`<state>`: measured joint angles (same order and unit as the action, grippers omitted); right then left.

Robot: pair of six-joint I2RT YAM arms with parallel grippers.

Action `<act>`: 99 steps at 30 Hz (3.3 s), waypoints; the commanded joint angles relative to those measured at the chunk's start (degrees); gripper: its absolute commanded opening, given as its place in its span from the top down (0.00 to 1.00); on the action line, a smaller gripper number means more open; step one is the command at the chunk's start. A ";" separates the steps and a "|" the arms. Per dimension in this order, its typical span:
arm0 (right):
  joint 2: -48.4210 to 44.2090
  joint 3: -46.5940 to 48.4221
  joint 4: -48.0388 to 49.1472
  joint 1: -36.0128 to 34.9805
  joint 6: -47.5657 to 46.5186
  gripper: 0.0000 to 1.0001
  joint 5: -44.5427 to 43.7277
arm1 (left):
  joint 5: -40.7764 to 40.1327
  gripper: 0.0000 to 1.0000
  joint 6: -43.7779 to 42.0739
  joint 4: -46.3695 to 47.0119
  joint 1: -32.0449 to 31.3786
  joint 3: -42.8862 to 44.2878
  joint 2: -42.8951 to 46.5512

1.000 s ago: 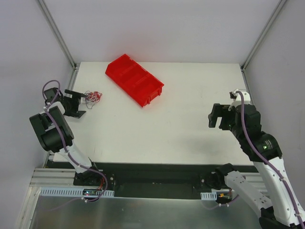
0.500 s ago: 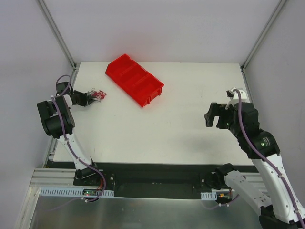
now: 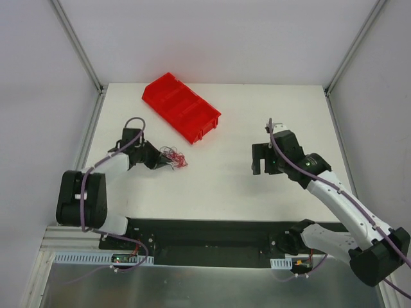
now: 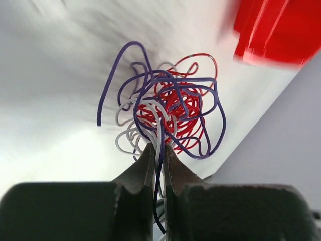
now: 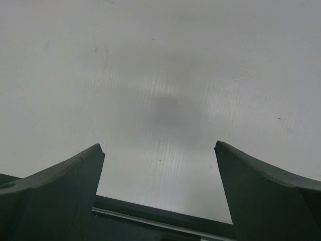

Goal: Untangle the cables

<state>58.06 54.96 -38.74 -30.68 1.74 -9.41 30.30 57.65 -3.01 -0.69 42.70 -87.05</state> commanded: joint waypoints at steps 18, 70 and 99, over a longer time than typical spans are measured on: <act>4.59 -22.08 38.45 -7.72 17.77 0.21 25.49 | 1.42 0.39 -21.60 -1.03 -31.57 2.83 11.90; 26.85 -15.05 33.57 -18.28 15.41 0.69 -8.06 | -26.60 1.00 -24.25 -10.44 -43.08 9.41 34.46; 5.41 -20.34 18.71 -1.14 8.48 0.41 -7.47 | -35.84 1.00 -32.07 -27.76 -42.99 32.27 41.96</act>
<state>67.85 33.41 -15.88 -31.57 16.34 -19.51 -6.46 25.93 -30.28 -43.18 73.63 -43.62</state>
